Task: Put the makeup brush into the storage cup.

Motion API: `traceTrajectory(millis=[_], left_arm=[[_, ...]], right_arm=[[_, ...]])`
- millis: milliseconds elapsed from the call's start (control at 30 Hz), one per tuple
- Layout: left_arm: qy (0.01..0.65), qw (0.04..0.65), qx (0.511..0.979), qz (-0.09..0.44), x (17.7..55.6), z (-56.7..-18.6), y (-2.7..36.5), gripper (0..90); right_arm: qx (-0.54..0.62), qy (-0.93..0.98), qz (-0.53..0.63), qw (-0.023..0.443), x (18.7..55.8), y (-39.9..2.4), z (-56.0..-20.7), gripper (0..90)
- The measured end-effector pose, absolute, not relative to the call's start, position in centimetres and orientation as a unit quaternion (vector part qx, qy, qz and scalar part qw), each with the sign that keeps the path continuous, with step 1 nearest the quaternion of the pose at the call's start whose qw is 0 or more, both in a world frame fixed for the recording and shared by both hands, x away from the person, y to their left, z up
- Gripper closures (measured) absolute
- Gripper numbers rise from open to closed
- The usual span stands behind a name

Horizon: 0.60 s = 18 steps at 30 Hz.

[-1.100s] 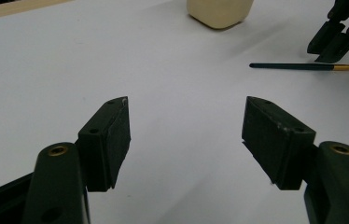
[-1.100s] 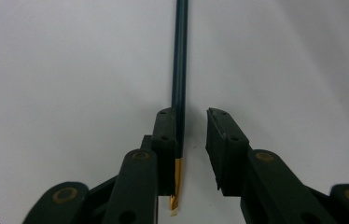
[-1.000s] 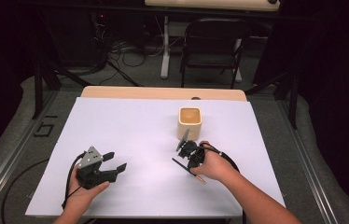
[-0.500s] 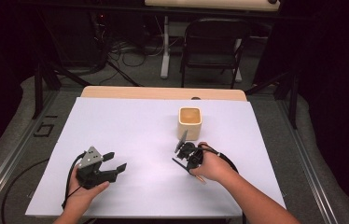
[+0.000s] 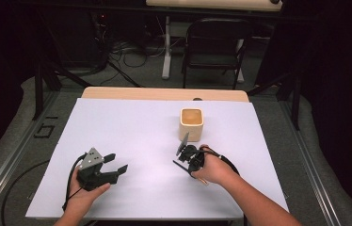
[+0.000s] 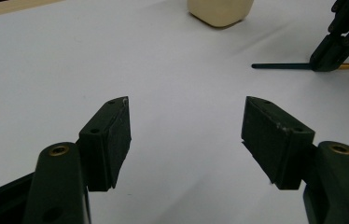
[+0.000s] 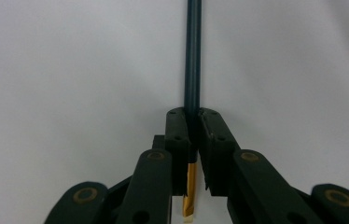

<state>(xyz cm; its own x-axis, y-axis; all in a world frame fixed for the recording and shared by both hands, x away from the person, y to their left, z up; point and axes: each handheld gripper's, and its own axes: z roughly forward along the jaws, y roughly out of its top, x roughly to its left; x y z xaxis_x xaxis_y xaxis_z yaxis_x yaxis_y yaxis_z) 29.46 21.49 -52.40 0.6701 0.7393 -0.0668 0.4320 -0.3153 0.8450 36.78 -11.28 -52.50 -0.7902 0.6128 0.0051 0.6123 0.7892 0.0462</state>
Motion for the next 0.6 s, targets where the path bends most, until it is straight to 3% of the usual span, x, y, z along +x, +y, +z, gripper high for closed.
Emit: traceTrajectory(millis=[600], left_arm=[[0.367,0.455,0.794,0.168,29.47,-52.44,21.45,33.0]], right_arm=[[0.326,0.945,0.025,0.004,36.76,-11.15,-52.63,83.1]])
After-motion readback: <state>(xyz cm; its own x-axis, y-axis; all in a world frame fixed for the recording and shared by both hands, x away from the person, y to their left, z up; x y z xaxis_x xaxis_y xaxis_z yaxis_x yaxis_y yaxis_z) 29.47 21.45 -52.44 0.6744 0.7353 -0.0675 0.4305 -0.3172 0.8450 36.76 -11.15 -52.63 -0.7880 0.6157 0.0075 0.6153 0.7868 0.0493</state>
